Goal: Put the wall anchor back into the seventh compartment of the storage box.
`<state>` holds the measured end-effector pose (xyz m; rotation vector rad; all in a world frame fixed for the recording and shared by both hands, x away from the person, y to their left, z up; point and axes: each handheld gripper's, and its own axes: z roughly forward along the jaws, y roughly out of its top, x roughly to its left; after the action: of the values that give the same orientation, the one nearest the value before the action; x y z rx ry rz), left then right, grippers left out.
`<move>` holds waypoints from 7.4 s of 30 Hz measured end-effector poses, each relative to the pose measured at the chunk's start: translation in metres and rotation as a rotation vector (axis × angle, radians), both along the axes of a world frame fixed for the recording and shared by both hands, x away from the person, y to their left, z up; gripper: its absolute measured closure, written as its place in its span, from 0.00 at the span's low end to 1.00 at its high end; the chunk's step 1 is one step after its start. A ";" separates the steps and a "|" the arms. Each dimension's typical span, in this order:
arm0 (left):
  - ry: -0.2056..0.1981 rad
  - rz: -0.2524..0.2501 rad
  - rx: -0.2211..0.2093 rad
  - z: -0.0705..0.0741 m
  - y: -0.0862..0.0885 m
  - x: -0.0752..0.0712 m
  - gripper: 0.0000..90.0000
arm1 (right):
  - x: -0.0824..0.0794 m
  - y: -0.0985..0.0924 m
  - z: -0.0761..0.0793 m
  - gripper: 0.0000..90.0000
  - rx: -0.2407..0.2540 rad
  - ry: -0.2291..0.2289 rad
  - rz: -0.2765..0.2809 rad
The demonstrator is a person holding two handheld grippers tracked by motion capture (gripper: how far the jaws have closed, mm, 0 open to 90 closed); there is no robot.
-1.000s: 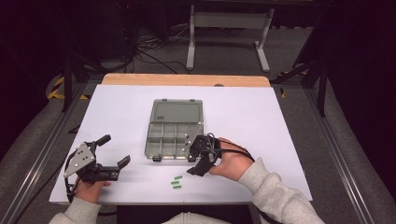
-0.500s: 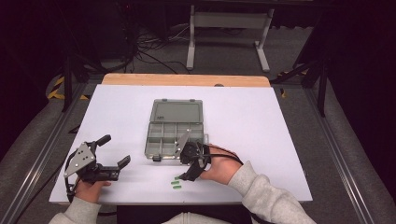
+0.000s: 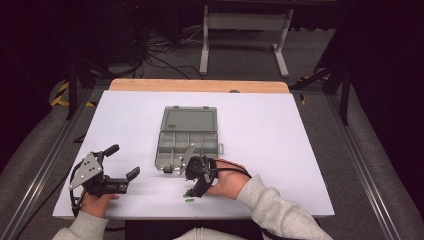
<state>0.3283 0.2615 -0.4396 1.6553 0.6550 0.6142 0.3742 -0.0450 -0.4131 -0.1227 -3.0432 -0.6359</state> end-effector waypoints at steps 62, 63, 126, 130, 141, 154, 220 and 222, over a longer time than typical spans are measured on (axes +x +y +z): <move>0.006 0.009 0.005 -0.001 -0.001 0.001 0.00 | 0.031 -0.007 0.045 0.93 0.026 -0.069 -0.024; 0.007 0.010 0.006 -0.001 -0.001 0.001 0.00 | 0.033 -0.007 0.045 0.93 0.028 -0.073 -0.023; 0.017 -0.002 0.011 -0.001 -0.001 0.002 0.00 | 0.088 -0.013 0.002 0.93 0.011 -0.059 -0.194; 0.017 -0.003 0.010 -0.001 -0.001 0.002 0.00 | 0.088 -0.013 0.001 0.92 0.015 -0.057 -0.193; 0.019 -0.004 0.009 -0.001 -0.002 0.002 0.00 | 0.081 -0.018 0.018 0.68 0.081 -0.079 -0.213; 0.019 -0.006 0.011 -0.001 -0.003 0.002 0.00 | 0.046 -0.014 0.040 0.34 0.178 -0.102 -0.152; 0.016 -0.001 0.011 -0.002 -0.004 0.002 0.00 | -0.024 0.026 -0.009 0.33 0.055 0.020 0.020; 0.018 -0.002 0.015 -0.002 -0.003 0.002 0.00 | -0.023 0.026 -0.011 0.37 0.046 0.023 0.019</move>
<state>0.3307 0.2581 -0.4413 1.6767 0.6631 0.6042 0.3510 -0.0191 -0.4241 -0.0998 -3.0014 -0.6983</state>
